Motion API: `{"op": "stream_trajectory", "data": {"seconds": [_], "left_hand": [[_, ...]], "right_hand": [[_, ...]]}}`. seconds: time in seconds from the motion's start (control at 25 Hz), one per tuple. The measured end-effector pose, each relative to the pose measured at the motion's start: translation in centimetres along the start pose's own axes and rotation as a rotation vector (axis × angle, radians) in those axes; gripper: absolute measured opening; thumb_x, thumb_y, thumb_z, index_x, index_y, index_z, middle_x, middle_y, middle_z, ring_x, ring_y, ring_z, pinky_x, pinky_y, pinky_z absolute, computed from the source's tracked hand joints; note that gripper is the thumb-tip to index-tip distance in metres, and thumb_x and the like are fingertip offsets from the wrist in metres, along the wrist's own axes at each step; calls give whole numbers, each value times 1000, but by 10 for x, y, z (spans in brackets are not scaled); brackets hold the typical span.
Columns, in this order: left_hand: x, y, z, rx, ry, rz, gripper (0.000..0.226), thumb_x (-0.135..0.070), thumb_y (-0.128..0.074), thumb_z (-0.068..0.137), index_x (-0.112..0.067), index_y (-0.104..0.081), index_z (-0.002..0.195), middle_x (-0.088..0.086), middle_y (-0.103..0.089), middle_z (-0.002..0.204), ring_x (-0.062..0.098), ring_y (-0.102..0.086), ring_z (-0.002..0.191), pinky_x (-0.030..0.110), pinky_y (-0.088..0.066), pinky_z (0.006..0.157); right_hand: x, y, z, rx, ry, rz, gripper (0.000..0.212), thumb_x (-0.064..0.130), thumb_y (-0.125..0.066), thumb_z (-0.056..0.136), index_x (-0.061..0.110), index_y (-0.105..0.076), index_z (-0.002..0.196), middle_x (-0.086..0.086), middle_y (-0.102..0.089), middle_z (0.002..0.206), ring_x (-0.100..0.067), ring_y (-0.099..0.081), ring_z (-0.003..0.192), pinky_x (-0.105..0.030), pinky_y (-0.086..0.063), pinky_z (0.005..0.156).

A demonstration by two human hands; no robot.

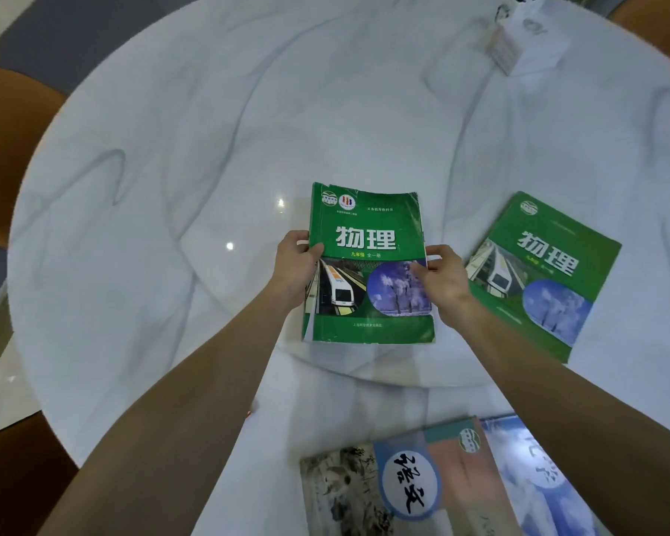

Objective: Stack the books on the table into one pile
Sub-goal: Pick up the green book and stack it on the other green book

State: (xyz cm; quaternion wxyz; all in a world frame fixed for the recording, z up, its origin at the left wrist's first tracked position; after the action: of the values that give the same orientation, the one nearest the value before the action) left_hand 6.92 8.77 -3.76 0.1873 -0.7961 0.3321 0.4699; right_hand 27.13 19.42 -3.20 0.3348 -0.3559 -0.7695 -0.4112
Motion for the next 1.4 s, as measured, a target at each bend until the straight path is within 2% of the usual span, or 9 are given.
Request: {"op": "stream_trajectory", "data": {"seconds": [0.12, 0.36, 0.56, 0.64, 0.76, 0.88, 1.04, 1.24, 1.4], "left_hand": [[8, -9, -3, -11, 15, 49, 20, -2, -50, 93, -9, -46, 111, 19, -64, 111, 27, -66, 85, 43, -56, 81], [18, -19, -6, -7, 20, 103, 17, -3, -50, 93, -12, -46, 107, 19, -65, 111, 22, -67, 79, 40, -56, 76], [21, -20, -5, -18, 3, 201, 23, -5, -51, 92, -8, -47, 115, 22, -63, 117, 32, -65, 99, 48, -52, 92], [18, -20, -5, -56, -48, 326, 27, -6, -54, 90, -6, -52, 117, 20, -64, 116, 29, -64, 98, 42, -52, 92], [13, -20, -5, -83, -162, 566, 24, -8, -57, 89, -1, -62, 111, 18, -69, 109, 26, -64, 91, 29, -50, 80], [10, -22, -2, -63, -213, 826, 23, -11, -56, 90, 3, -64, 107, 23, -66, 107, 32, -63, 94, 29, -48, 73], [5, -26, -4, -62, -193, 1081, 28, -16, -49, 93, 2, -57, 114, 24, -50, 118, 36, -50, 110, 42, -48, 89], [-12, -41, -16, -32, -350, 1311, 29, -17, -45, 92, -4, -55, 116, 20, -53, 118, 35, -47, 112, 46, -44, 91], [-22, -74, -28, 90, -496, 1438, 35, -25, -45, 92, -10, -56, 122, 15, -54, 125, 31, -44, 120, 48, -35, 100]], "right_hand": [[-9, 5, -1, -24, 8, -58, 34, 8, -57, 92, 8, -47, 124, -7, -57, 99, -11, -52, 64, -24, -45, 58], [-16, 10, 1, -46, 3, -145, 36, 8, -57, 92, 7, -47, 126, -17, -62, 117, -21, -56, 85, -33, -49, 83], [-17, 7, 1, -58, 37, -300, 35, 8, -57, 92, 4, -47, 125, -21, -64, 113, -24, -57, 84, -27, -45, 79], [-14, 7, 1, -72, 58, -390, 34, 9, -58, 91, 1, -49, 123, -21, -66, 111, -30, -61, 93, -30, -48, 83], [-9, 6, 0, -91, 82, -524, 28, 11, -59, 90, -2, -55, 115, -21, -67, 108, -34, -62, 99, -35, -50, 84], [-5, 4, -5, -81, 75, -615, 21, 10, -56, 91, -4, -58, 108, -23, -65, 109, -35, -62, 98, -35, -51, 82], [2, 6, -11, -35, 85, -695, 23, 15, -52, 92, -4, -59, 103, -24, -63, 107, -35, -62, 95, -35, -51, 78], [13, 17, -16, -16, 196, -856, 22, 17, -47, 91, 2, -60, 102, -18, -64, 103, -31, -59, 85, -33, -43, 67], [17, 31, -20, -53, 367, -1008, 27, 14, -44, 90, 2, -59, 108, -18, -63, 109, -34, -58, 102, -41, -46, 84]]}}
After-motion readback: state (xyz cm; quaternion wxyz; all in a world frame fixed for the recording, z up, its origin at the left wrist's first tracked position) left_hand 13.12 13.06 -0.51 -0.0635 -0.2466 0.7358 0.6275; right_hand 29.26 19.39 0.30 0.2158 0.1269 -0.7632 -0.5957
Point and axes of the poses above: each hand's wrist, its own z-axis towards the middle knuckle, its own y-axis out of the back of the hand, x = y × z, the point moved 3 cm from there along z, towards the middle knuckle
